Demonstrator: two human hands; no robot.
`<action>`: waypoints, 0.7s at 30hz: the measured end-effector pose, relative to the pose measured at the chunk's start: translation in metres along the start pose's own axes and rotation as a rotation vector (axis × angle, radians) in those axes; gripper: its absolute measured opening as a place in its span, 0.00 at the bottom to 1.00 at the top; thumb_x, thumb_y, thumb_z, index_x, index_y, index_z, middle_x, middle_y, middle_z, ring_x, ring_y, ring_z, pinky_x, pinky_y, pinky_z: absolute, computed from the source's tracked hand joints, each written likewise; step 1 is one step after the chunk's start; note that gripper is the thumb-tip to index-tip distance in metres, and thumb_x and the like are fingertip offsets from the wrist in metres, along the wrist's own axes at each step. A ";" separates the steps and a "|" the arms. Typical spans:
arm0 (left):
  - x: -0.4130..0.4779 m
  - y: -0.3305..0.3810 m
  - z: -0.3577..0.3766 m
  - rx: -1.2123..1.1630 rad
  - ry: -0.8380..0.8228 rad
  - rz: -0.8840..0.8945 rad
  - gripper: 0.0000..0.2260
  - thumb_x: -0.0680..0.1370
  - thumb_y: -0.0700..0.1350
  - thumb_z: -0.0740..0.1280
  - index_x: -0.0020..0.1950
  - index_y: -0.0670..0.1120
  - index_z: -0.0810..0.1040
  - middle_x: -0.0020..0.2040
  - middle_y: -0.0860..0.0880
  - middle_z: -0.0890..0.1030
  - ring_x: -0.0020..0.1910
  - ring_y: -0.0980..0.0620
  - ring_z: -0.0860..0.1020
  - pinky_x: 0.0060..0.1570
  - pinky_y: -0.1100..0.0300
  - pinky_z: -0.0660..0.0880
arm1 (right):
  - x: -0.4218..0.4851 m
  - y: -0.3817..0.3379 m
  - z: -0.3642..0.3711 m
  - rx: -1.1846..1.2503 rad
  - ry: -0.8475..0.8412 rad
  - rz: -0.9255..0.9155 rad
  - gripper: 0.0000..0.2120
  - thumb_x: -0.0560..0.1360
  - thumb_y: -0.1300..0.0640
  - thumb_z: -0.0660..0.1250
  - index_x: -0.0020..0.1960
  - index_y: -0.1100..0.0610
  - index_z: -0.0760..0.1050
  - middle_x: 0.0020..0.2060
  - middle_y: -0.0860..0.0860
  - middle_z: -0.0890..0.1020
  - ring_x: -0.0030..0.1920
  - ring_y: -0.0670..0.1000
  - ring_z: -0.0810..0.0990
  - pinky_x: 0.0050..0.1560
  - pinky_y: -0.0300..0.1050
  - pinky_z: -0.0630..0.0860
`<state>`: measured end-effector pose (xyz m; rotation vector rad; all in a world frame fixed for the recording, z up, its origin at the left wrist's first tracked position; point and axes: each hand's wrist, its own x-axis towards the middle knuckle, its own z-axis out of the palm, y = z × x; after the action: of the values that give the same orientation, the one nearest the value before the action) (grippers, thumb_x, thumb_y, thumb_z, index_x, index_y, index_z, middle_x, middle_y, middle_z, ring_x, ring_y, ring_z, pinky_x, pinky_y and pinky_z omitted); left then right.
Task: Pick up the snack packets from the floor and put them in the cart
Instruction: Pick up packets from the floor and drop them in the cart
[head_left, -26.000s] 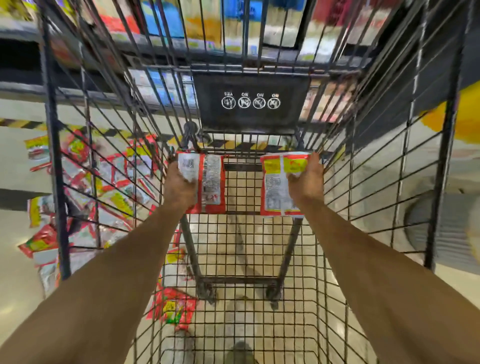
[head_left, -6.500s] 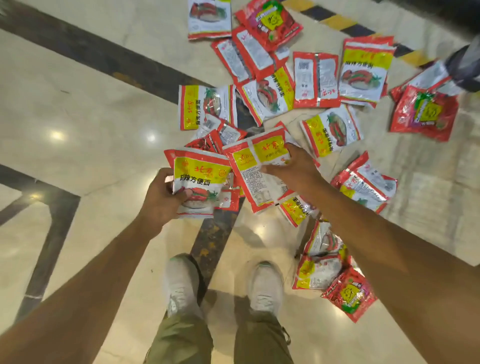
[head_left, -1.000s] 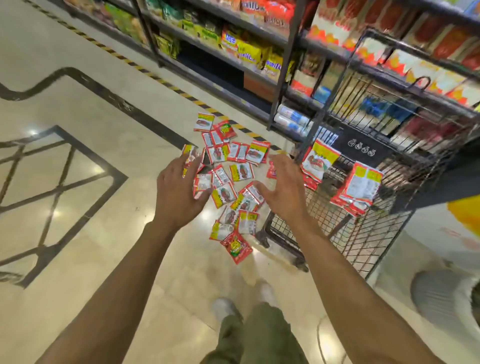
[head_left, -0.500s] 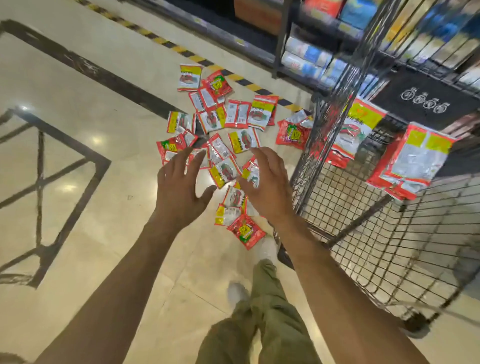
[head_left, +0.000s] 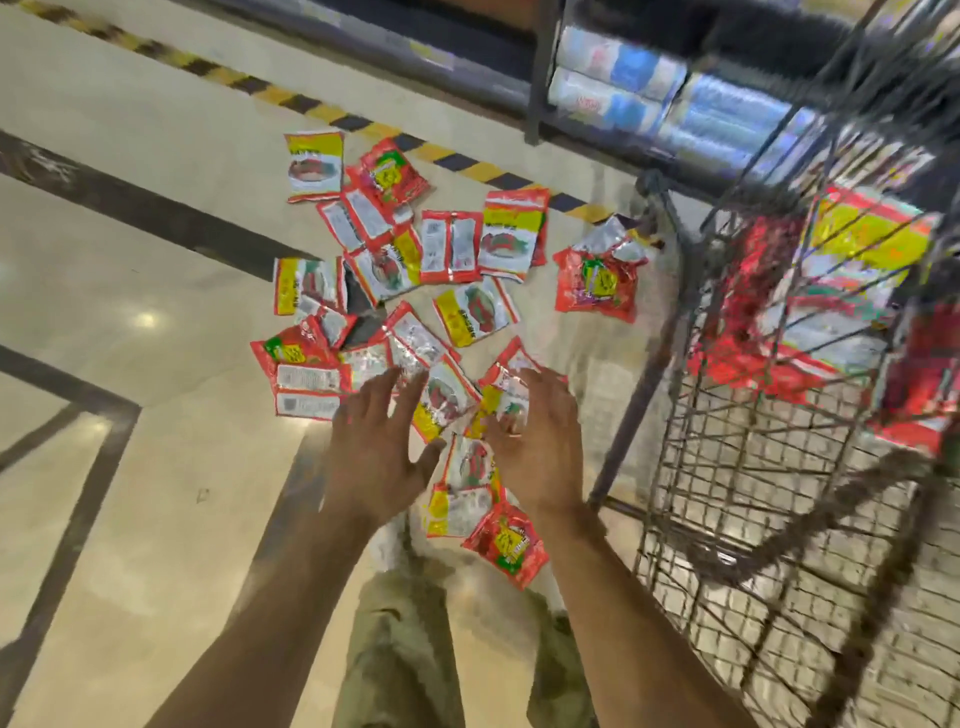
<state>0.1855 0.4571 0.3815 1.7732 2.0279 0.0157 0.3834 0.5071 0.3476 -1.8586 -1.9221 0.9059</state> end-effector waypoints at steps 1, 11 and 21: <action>0.014 -0.012 0.017 0.020 -0.018 0.012 0.35 0.78 0.65 0.58 0.81 0.49 0.65 0.78 0.40 0.69 0.74 0.34 0.70 0.69 0.37 0.69 | 0.007 0.013 0.019 0.012 0.021 0.031 0.32 0.75 0.41 0.65 0.72 0.60 0.74 0.68 0.59 0.78 0.71 0.60 0.74 0.71 0.59 0.73; 0.115 -0.116 0.221 0.057 -0.209 0.032 0.38 0.73 0.60 0.70 0.81 0.51 0.64 0.78 0.41 0.67 0.74 0.32 0.68 0.70 0.34 0.67 | 0.052 0.159 0.181 -0.187 -0.041 0.013 0.31 0.73 0.49 0.70 0.72 0.63 0.74 0.65 0.61 0.80 0.65 0.64 0.78 0.60 0.55 0.78; 0.148 -0.173 0.348 0.028 -0.222 -0.094 0.39 0.73 0.58 0.76 0.78 0.46 0.64 0.77 0.41 0.66 0.76 0.36 0.64 0.72 0.35 0.64 | 0.032 0.276 0.257 -0.109 -0.118 0.412 0.33 0.70 0.44 0.73 0.71 0.55 0.71 0.63 0.56 0.76 0.65 0.60 0.74 0.63 0.60 0.76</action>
<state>0.1275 0.4698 -0.0300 1.6156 1.9552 -0.2291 0.4324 0.4688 -0.0256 -2.3688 -1.7100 1.0677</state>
